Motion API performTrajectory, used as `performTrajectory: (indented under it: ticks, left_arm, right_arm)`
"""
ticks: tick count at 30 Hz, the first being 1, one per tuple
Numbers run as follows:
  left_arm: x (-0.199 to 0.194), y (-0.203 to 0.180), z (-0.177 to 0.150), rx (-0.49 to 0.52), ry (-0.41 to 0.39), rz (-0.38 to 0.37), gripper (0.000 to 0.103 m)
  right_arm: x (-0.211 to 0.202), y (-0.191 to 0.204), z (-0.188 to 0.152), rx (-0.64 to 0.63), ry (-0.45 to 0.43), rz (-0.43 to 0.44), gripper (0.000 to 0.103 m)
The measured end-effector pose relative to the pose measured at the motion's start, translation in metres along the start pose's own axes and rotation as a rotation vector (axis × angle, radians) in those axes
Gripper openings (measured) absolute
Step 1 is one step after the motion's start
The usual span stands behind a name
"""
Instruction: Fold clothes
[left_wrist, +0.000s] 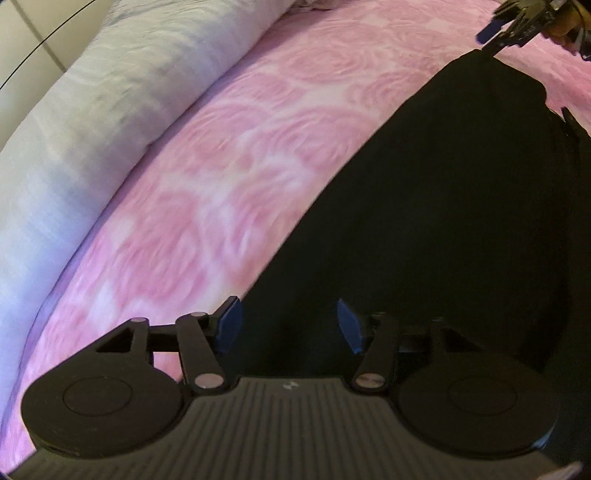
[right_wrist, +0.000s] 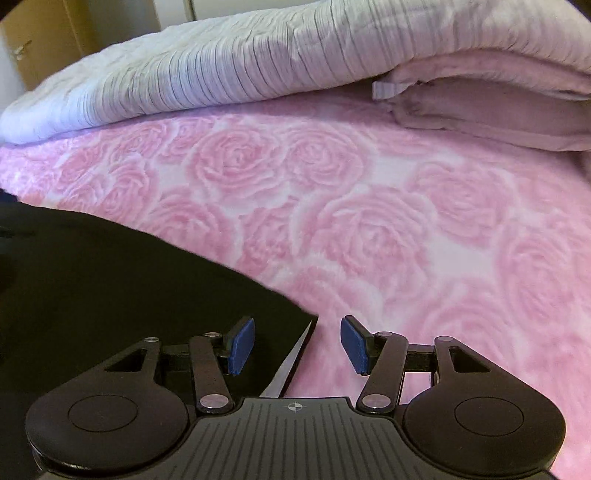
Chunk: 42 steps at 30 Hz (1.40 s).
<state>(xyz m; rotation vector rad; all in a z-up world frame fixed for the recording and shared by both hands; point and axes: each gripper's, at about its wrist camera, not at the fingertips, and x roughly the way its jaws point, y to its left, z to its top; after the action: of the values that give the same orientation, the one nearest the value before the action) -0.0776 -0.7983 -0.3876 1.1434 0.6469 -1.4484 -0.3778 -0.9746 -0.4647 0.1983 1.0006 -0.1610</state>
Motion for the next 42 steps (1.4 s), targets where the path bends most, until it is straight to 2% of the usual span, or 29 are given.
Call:
performTrajectory:
  ticks: [5,6,8,10,11,12,13,15,19,22,23,24,25,27,29,31,34,37,42]
  left_arm:
    - [0.046,0.011,0.023,-0.012,0.05,-0.032,0.058]
    - [0.055,0.015,0.024,-0.028,0.068,-0.049,0.058]
    - [0.069,0.021,0.024,-0.065,0.094,-0.097,0.057]
    - [0.073,0.026,0.024,-0.093,0.101,-0.139,0.047]
    - [0.072,0.027,0.024,-0.097,0.104,-0.161,0.032]
    - [0.069,0.029,0.025,-0.094,0.105,-0.17,0.011]
    - [0.065,0.029,0.027,-0.077,0.102,-0.158,0.008]
    - [0.059,0.031,0.032,-0.044,0.084,-0.118,0.007]
    - [0.068,0.033,0.035,-0.035,0.067,-0.06,0.008]
    - [0.07,0.031,0.032,-0.06,0.047,-0.013,0.017]
    - [0.066,0.033,0.029,-0.082,0.042,-0.002,0.025]
    - [0.063,0.036,0.026,-0.104,0.036,0.009,0.032]
    - [0.059,0.038,0.022,-0.125,0.031,0.02,0.034]
    - [0.045,0.047,0.01,-0.174,0.015,0.03,0.037]
    - [0.023,0.053,-0.008,-0.211,-0.004,0.039,0.038]
    - [-0.003,0.052,-0.031,-0.218,-0.019,0.049,0.039]
    - [-0.025,0.018,-0.069,-0.06,-0.003,0.066,0.039]
    - [-0.043,-0.022,-0.106,0.128,0.019,0.084,0.036]
    - [-0.067,-0.086,-0.166,0.434,0.058,0.126,0.028]
  right_arm:
    - [0.027,-0.018,-0.003,0.043,0.012,0.13,0.054]
    - [0.03,-0.019,-0.004,0.049,0.018,0.144,0.047]
    - [0.032,-0.021,-0.005,0.058,0.029,0.156,0.042]
    - [0.03,-0.025,-0.005,0.095,0.039,0.177,0.025]
    - [0.029,-0.025,-0.004,0.101,0.049,0.183,0.019]
    - [0.027,-0.023,0.0,0.088,0.058,0.178,0.015]
    - [0.024,-0.017,0.005,0.058,0.062,0.165,0.012]
    - [0.021,-0.009,0.018,0.001,0.052,0.137,0.011]
    - [0.034,-0.006,0.03,-0.016,0.038,0.082,0.01]
    - [0.043,-0.002,0.034,-0.024,0.031,0.035,0.012]
    - [0.043,0.001,0.031,-0.027,0.025,0.012,0.014]
    - [0.042,0.004,0.028,-0.028,0.016,-0.012,0.022]
    - [0.037,0.006,0.025,-0.024,0.009,-0.037,0.032]
    - [0.025,0.009,0.021,-0.012,-0.005,-0.09,0.039]
    - [0.006,0.015,0.013,-0.007,-0.014,-0.142,0.04]
    - [-0.017,0.028,0.002,0.002,-0.021,-0.149,0.04]
    - [-0.049,0.068,-0.021,-0.035,-0.022,-0.096,0.04]
    - [-0.07,0.128,-0.041,-0.107,-0.02,-0.002,0.04]
    - [-0.066,0.24,-0.058,-0.233,-0.044,0.162,0.04]
